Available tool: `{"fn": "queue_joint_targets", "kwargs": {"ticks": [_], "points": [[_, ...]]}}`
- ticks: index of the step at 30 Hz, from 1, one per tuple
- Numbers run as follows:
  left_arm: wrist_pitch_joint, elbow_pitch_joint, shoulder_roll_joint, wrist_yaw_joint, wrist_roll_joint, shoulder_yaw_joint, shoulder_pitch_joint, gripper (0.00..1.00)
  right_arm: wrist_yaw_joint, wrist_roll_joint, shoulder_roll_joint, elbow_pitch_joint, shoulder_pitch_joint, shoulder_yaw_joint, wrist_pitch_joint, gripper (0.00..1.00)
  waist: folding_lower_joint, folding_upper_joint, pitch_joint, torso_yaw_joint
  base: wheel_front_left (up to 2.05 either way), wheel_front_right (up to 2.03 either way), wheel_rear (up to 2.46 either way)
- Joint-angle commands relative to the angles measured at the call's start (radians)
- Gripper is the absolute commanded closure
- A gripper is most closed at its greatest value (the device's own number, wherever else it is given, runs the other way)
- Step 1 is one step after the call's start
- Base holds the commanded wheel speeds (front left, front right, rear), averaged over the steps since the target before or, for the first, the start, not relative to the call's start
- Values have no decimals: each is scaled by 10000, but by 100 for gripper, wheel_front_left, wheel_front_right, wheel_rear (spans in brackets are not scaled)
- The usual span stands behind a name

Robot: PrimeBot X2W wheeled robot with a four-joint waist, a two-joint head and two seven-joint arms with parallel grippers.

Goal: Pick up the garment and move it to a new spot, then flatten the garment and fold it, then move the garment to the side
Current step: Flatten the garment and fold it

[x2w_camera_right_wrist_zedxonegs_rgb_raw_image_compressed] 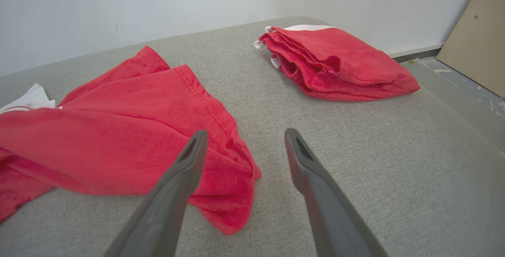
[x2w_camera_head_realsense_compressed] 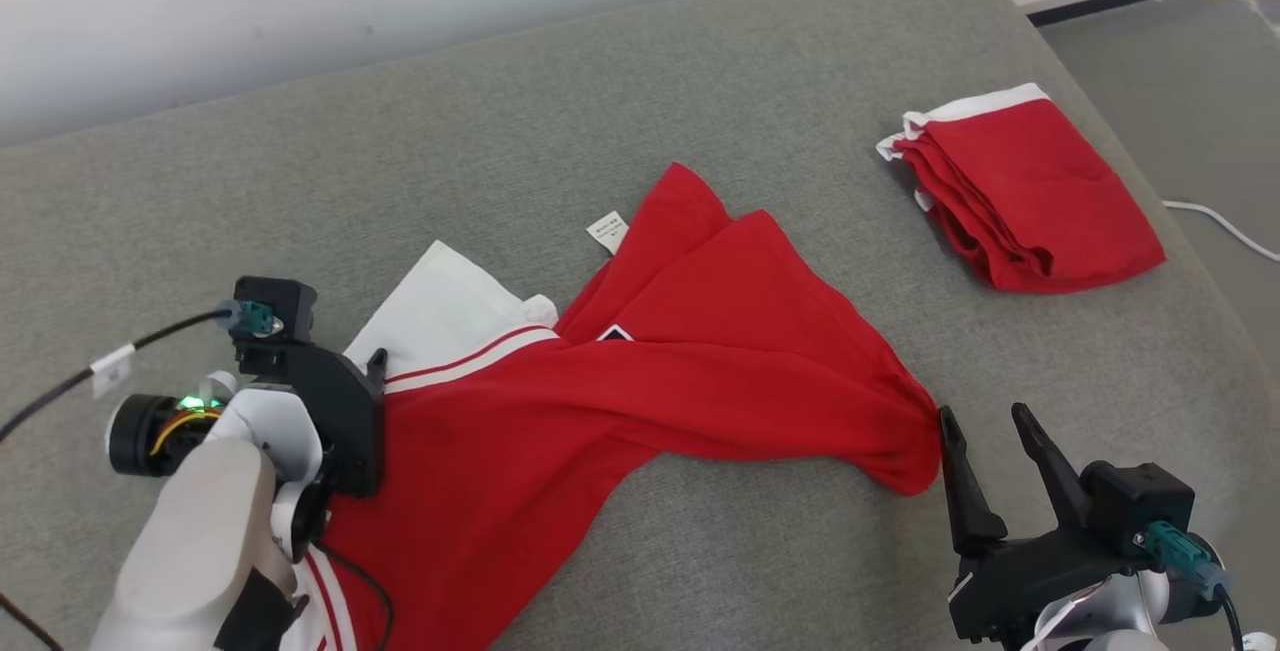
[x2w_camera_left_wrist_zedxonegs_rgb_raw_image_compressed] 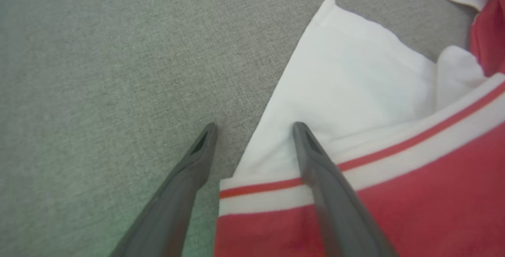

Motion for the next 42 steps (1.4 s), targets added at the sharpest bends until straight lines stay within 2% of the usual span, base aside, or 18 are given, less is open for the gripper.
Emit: {"fn": "queue_joint_targets", "kwargs": {"ticks": [1,4,5,6,7,11,16,21,25,30,36,42], "points": [[445,171,68,-6,92,-138,-6,0,-22,40,23,17,-108,-23,-94,0,-2,-1,218,-262,0,0,0],[1144,215,45,61,95,-306,170,0,-22,59,23,0,-66,-71,-97,0,-2,-1,181,-245,0,0,0],[1375,221,16,57,74,-374,264,4,-22,55,22,-3,-31,-102,-100,0,-2,-1,158,-212,0,0,0],[1598,185,-27,52,35,-431,374,56,-22,47,24,-1,-4,-144,-99,0,-2,-1,131,-177,0,0,0],[1785,122,-84,37,-21,-488,497,100,-22,36,22,14,17,-185,-101,0,-2,-1,95,-126,0,0,0],[2113,-350,-63,16,-182,-558,782,100,-22,-27,23,7,25,-187,-58,0,-2,-1,-36,83,0,0,0],[1445,-1354,-39,349,-294,-297,885,100,-22,-96,20,-104,84,-173,17,0,-2,-1,-214,465,0,0,0],[787,-2355,-258,514,-665,59,1257,100,-22,-175,20,-161,222,-268,111,0,-2,-1,-405,851,0,0,0],[409,-3497,-435,650,-1035,314,2056,100,-22,-177,19,-238,336,-326,206,0,-2,-1,-599,1253,0,0,0],[251,-4853,-364,1009,-1291,617,3421,100,-22,-99,19,-311,474,-311,316,0,-2,-1,-754,1648,0,0,0],[87,-4997,-271,1523,-1445,968,4598,100,-22,-43,18,-360,394,-254,373,0,-2,-1,-733,1972,0,0,0],[-234,-5254,-187,1549,-1404,1043,4698,100,-22,-52,18,-342,336,-250,380,0,-2,-1,-742,2035,0,0,0]]}}
